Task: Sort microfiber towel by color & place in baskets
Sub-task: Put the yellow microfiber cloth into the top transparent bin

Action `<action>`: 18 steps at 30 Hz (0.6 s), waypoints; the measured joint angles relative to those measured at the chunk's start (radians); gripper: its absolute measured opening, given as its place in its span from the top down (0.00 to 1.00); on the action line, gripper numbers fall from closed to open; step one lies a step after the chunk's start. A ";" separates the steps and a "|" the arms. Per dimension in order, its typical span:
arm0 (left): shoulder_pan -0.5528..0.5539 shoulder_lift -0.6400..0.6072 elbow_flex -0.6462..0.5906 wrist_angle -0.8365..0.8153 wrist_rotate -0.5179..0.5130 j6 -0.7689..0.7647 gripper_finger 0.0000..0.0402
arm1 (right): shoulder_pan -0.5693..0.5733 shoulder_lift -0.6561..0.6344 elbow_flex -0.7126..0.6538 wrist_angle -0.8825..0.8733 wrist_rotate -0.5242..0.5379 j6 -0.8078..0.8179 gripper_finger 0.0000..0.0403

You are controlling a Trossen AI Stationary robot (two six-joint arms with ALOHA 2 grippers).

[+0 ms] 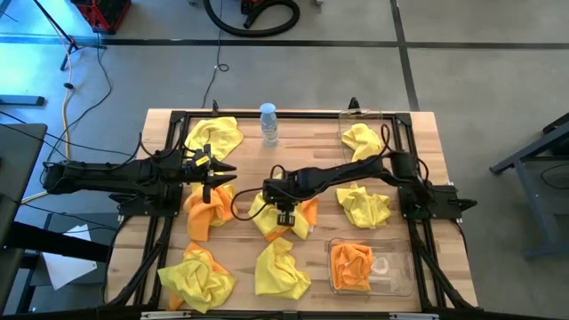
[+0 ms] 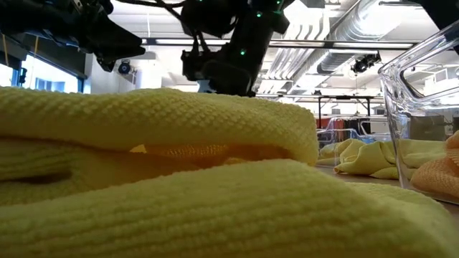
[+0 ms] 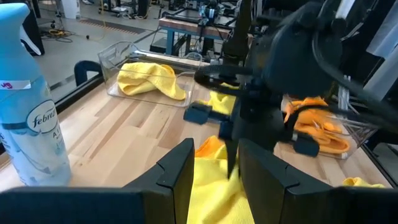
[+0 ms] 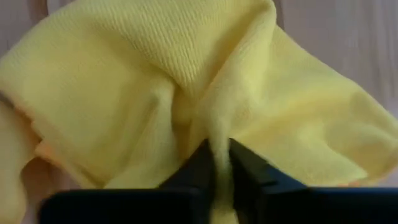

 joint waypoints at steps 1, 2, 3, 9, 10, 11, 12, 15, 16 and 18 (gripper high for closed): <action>0.000 0.000 0.000 0.000 0.006 -0.005 0.71 | 0.003 -0.015 0.000 -0.014 0.006 0.007 0.97; 0.000 0.000 0.000 -0.001 0.015 -0.008 0.71 | 0.006 -0.035 0.000 -0.032 0.025 0.021 0.96; 0.000 0.000 0.000 -0.001 0.019 -0.014 0.71 | 0.010 -0.058 0.000 -0.051 0.050 0.030 0.95; 0.000 0.000 0.000 -0.003 0.021 -0.016 0.71 | 0.032 -0.234 -0.032 -0.087 0.171 0.052 0.99; 0.000 0.000 0.000 -0.003 0.021 -0.016 0.71 | 0.032 -0.271 -0.047 -0.088 0.184 0.058 0.98; 0.000 0.000 0.000 -0.003 0.021 -0.017 0.71 | 0.032 -0.311 -0.064 -0.088 0.190 0.069 0.98; 0.000 0.000 0.000 -0.004 0.022 -0.018 0.71 | 0.032 -0.356 -0.090 -0.087 0.202 0.076 0.99; 0.000 0.000 0.000 -0.006 0.022 -0.034 0.71 | 0.031 -0.504 -0.192 -0.073 0.261 0.116 0.99; 0.000 0.000 0.000 -0.006 0.022 -0.034 0.71 | 0.031 -0.560 -0.232 -0.068 0.282 0.138 0.99; 0.000 0.000 0.000 -0.006 0.022 -0.034 0.71 | 0.029 -0.668 -0.306 -0.067 0.332 0.183 0.99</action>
